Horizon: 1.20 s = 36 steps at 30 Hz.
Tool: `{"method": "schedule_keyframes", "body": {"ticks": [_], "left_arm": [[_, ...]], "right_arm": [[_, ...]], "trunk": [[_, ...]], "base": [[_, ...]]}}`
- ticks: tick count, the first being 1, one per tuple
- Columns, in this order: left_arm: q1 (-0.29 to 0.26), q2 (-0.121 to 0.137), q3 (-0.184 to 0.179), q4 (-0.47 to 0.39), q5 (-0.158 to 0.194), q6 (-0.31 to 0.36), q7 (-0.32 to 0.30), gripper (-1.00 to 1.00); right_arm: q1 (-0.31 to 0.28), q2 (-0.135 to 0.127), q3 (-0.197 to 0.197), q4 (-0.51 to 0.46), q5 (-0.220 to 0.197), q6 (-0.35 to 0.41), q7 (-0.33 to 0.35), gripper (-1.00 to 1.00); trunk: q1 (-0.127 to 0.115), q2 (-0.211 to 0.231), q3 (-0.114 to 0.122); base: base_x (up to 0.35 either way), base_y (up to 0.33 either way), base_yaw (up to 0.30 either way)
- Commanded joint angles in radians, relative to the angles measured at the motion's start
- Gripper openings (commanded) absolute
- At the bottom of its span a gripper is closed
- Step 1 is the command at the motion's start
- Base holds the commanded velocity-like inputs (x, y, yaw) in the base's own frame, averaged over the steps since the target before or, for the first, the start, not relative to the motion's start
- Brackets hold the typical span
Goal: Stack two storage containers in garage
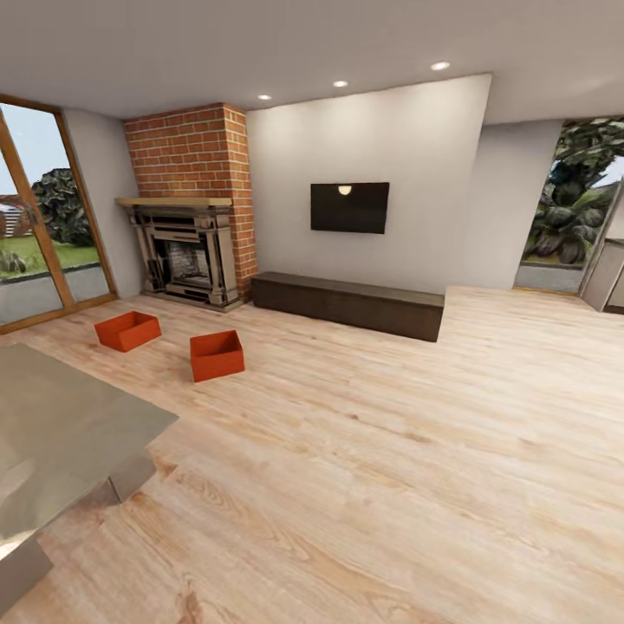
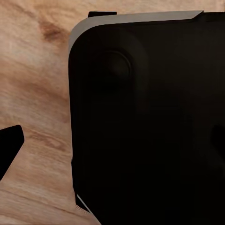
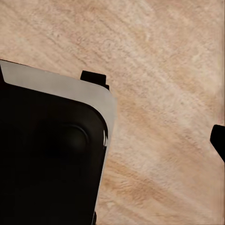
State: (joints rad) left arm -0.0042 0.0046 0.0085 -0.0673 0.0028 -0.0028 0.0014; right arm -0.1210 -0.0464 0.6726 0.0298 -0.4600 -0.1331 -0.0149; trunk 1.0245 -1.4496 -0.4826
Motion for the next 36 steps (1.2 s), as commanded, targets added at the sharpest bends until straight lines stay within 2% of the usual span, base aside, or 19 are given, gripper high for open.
{"method": "schedule_keyframes", "body": {"ticks": [1, 13, 36], "left_arm": [[0.000, 0.000, 0.001, 0.000, 0.000, 0.000, 0.000, 1.00], [0.000, 0.000, 0.001, 0.000, 0.000, 0.000, 0.000, 1.00], [0.000, 0.000, 0.001, 0.000, 0.000, 0.000, 0.000, 1.00]], "right_arm": [[-0.001, 0.000, 0.008, 0.002, -0.008, -0.005, 0.000, 1.00], [-0.001, -0.001, 0.008, 0.002, -0.008, -0.005, 0.000, 1.00], [-0.001, -0.002, 0.008, 0.002, -0.008, -0.005, 0.000, 1.00]], "trunk": [[0.001, 0.000, -0.001], [0.001, 0.000, -0.001], [0.001, 0.000, -0.001]], "base": [[0.323, 0.000, 0.256], [0.323, 0.000, 0.241], [0.323, 0.000, 0.007]]}}
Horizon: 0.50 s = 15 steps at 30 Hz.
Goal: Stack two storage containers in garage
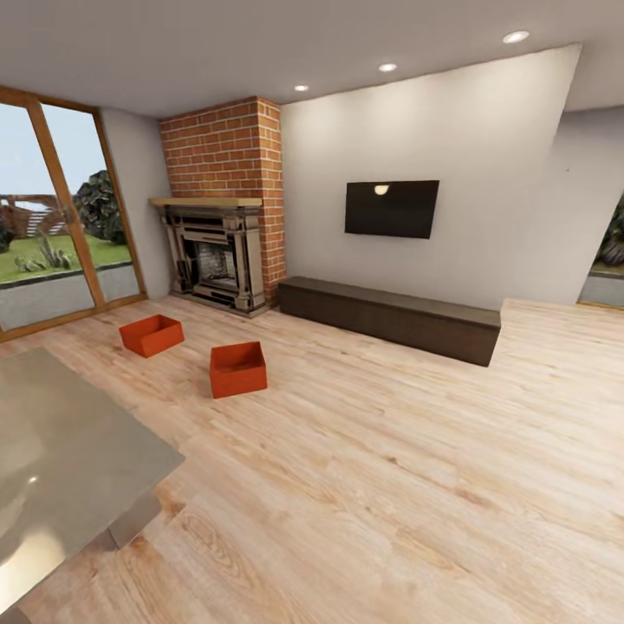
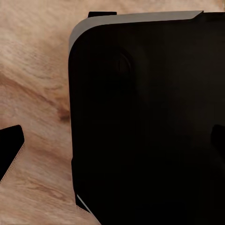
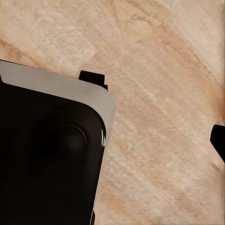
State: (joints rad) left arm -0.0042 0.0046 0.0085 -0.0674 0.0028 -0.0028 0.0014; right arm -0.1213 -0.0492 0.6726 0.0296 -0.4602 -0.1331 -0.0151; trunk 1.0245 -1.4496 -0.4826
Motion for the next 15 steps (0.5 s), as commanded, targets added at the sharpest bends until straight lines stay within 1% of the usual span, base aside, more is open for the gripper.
{"method": "schedule_keyframes", "body": {"ticks": [1, 13, 15], "left_arm": [[0.000, 0.000, 0.001, 0.000, 0.000, 0.000, 0.000, 1.00], [0.000, 0.000, 0.001, 0.000, 0.000, 0.000, 0.000, 1.00], [0.000, 0.000, 0.001, 0.000, 0.000, 0.000, 0.000, 1.00]], "right_arm": [[-0.001, 0.000, 0.008, 0.003, -0.008, -0.005, 0.000, 1.00], [0.000, 0.001, 0.008, 0.003, -0.008, -0.005, 0.000, 1.00], [0.000, 0.002, 0.008, 0.003, -0.008, -0.005, 0.000, 1.00]], "trunk": [[0.001, 0.000, -0.001], [0.001, 0.000, -0.001], [0.001, 0.000, -0.001]], "base": [[0.323, 0.000, 0.000], [0.323, 0.000, 0.000], [0.322, -0.065, 0.000]]}}
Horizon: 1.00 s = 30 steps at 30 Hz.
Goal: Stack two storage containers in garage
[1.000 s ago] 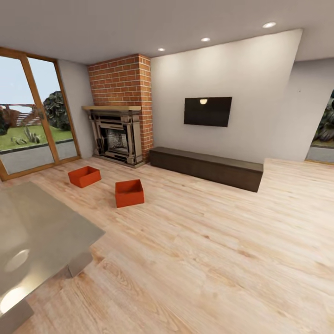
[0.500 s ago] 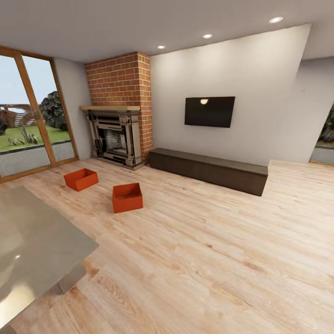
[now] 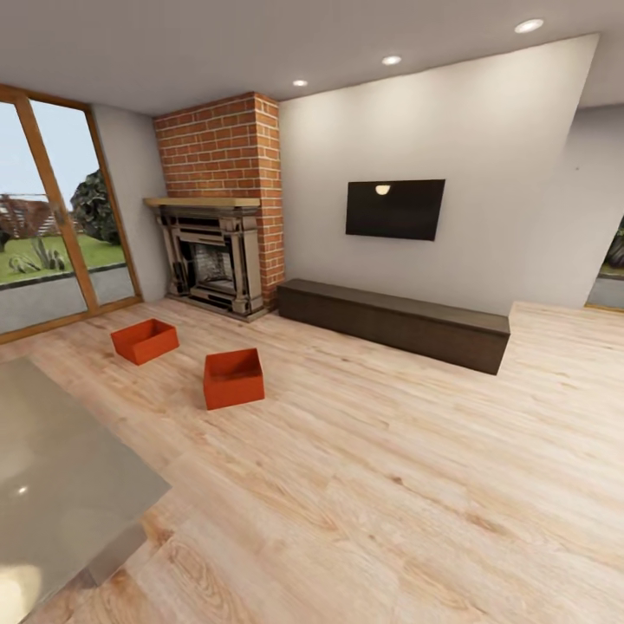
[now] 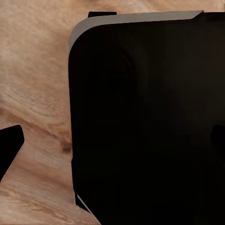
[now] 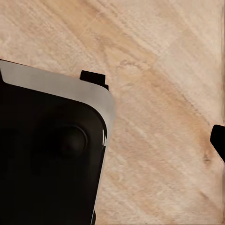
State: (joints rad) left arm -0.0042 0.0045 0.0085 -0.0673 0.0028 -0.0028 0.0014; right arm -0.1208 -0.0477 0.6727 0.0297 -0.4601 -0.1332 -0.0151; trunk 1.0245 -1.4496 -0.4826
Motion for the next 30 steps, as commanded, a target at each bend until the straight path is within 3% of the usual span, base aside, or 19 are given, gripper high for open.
{"method": "schedule_keyframes", "body": {"ticks": [1, 30], "left_arm": [[0.000, 0.000, 0.001, 0.000, 0.000, 0.000, 0.000, 1.00], [0.000, 0.000, 0.001, 0.000, 0.000, 0.000, 0.000, 1.00]], "right_arm": [[-0.001, 0.001, 0.008, 0.002, -0.008, -0.005, 0.000, 1.00], [-0.001, -0.001, 0.008, 0.002, -0.008, -0.005, 0.000, 1.00]], "trunk": [[0.001, 0.000, -0.001], [0.001, 0.000, -0.001]], "base": [[0.319, -0.123, 0.000], [0.315, -0.147, 0.000]]}}
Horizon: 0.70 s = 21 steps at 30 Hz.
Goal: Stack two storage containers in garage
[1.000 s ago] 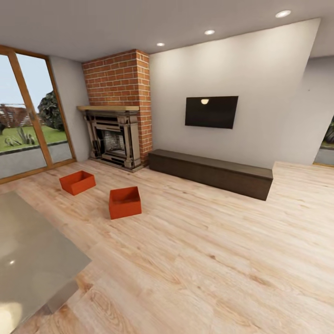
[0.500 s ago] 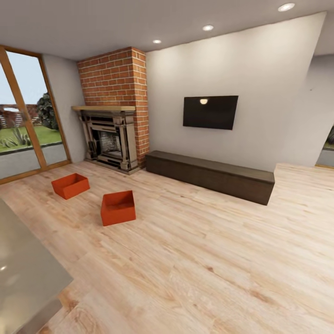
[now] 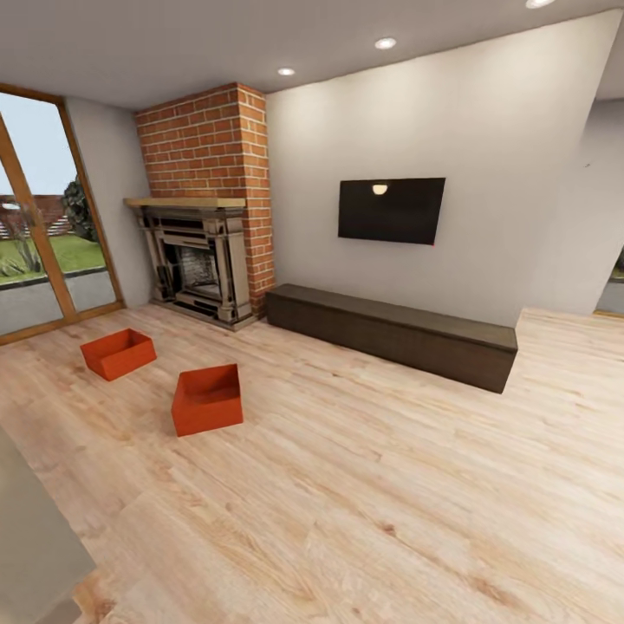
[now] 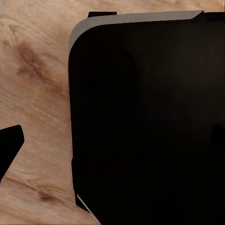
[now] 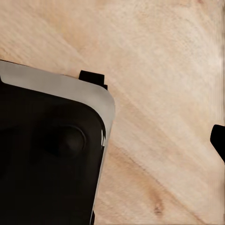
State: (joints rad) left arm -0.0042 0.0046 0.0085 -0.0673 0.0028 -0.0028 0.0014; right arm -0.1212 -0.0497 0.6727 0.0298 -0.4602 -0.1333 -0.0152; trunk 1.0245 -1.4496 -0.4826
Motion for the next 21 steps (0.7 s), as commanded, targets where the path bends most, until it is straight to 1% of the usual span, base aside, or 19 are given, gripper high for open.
{"method": "schedule_keyframes", "body": {"ticks": [1, 21], "left_arm": [[0.000, 0.000, 0.001, 0.000, 0.000, 0.000, 0.000, 1.00], [0.000, 0.001, 0.001, 0.000, 0.000, 0.000, 0.000, 1.00]], "right_arm": [[-0.001, 0.001, 0.008, 0.002, -0.008, -0.005, 0.000, 1.00], [-0.001, 0.004, 0.008, 0.002, -0.008, -0.005, 0.000, 1.00]], "trunk": [[0.001, 0.000, -0.001], [0.001, 0.000, -0.001]], "base": [[0.315, -0.103, 0.000], [0.316, -0.081, 0.000]]}}
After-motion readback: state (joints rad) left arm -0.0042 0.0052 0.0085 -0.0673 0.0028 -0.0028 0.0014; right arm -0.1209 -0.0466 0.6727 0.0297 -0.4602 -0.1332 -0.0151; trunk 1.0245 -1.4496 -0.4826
